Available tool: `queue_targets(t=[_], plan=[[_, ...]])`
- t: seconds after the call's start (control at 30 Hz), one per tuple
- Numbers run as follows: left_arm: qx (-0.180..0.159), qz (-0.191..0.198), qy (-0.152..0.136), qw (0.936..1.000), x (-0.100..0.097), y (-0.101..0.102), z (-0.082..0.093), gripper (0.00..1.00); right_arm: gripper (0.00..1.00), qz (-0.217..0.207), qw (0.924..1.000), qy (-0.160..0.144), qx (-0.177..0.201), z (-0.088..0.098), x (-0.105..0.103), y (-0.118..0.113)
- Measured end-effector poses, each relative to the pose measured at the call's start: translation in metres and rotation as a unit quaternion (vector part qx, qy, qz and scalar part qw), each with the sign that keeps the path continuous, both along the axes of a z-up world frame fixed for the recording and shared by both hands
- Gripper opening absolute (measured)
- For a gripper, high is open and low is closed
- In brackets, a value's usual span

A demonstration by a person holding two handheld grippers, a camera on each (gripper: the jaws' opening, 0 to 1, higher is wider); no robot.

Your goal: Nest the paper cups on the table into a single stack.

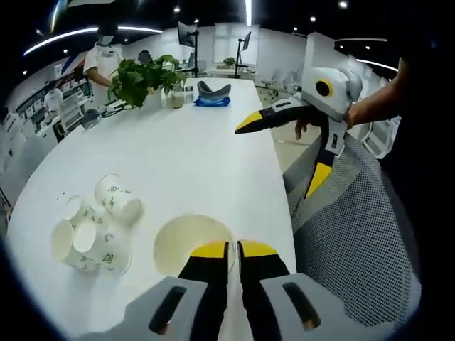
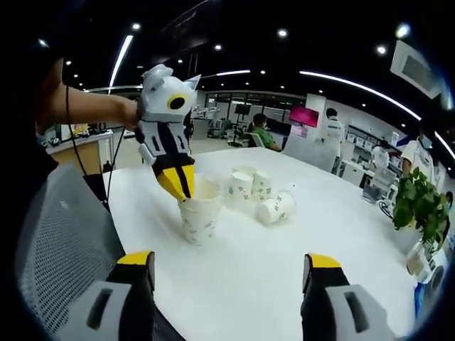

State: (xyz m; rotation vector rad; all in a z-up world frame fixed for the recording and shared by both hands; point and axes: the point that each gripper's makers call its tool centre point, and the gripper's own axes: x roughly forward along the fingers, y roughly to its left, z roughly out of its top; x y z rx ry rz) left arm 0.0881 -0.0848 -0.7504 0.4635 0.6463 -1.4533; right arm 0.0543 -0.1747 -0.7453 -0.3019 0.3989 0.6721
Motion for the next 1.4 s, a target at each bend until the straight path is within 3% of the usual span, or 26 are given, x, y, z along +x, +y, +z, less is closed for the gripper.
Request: queue_targets(t=[0.4, 1.0, 1.4], plan=[[0.014, -0.01, 0.001, 0.9998, -0.001, 0.0, -0.012, 0.03, 0.86, 0.0, 1.0, -0.001, -0.003, -0.001, 0.0, -0.001], [-0.012, 0.002, -0.018, 0.9998, 0.004, 0.004, -0.007, 0.08, 0.85, -0.004, 0.9999, 0.012, 0.002, -0.004, -0.001, -0.002], [-0.054, 0.041, -0.031, 0.9973, 0.011, 0.005, 0.008, 0.26, 0.85, -0.025, 0.9982, 0.036, 0.041, 0.001, 0.005, -0.01]])
